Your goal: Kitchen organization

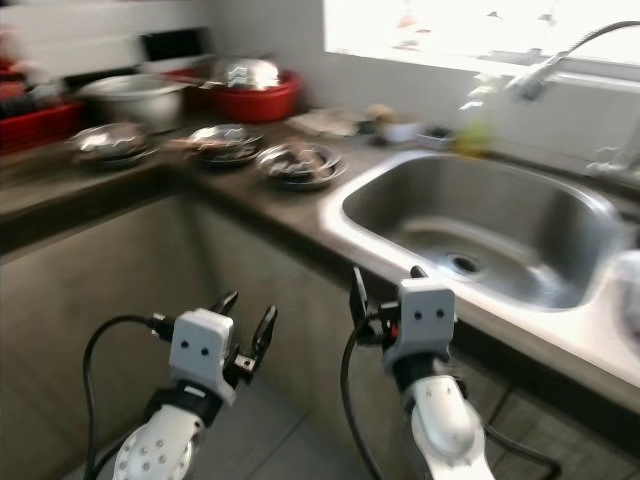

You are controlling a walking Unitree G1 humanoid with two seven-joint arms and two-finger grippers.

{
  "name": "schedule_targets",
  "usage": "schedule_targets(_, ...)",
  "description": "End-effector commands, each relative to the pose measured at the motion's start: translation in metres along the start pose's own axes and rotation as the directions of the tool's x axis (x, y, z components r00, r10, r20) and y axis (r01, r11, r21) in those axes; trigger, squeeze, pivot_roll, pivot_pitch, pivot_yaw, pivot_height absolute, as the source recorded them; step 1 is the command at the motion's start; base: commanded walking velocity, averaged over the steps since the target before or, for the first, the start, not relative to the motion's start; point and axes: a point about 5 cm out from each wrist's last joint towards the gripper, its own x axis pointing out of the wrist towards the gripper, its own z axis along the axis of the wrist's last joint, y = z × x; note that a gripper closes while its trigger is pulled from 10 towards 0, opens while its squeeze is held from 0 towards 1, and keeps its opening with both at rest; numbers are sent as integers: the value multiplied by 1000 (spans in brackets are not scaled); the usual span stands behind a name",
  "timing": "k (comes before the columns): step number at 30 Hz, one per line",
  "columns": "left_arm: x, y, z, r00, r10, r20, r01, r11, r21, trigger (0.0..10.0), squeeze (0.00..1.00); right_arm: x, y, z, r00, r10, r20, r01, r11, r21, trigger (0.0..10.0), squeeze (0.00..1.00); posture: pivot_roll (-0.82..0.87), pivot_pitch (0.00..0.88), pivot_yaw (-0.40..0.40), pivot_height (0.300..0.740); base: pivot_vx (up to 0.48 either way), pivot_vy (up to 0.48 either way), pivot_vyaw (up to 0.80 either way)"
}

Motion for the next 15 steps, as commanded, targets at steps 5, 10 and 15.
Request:
schedule_targets(5,6,-1,8,999,-1,36,0,1000,18,10000,0,-1,0,3,1000,-3,4,3,1000,0,10000,0,123,47,-15,740,-368,0,0)
schedule_targets(10,7,-1,9,999,7,36,-8,1000,13,10000,0,-3,0,0,1000,12,-9,-12,1000,-11,10000,0,125,48,-20,740,-247,0,108)
schedule_targets(15,8,0,10,999,16,34,-17,1000,23,10000,0,-4,1,-3,1000,23,-20,-24,1000,-16,10000,0,125,49,-19,740,0,0,800)
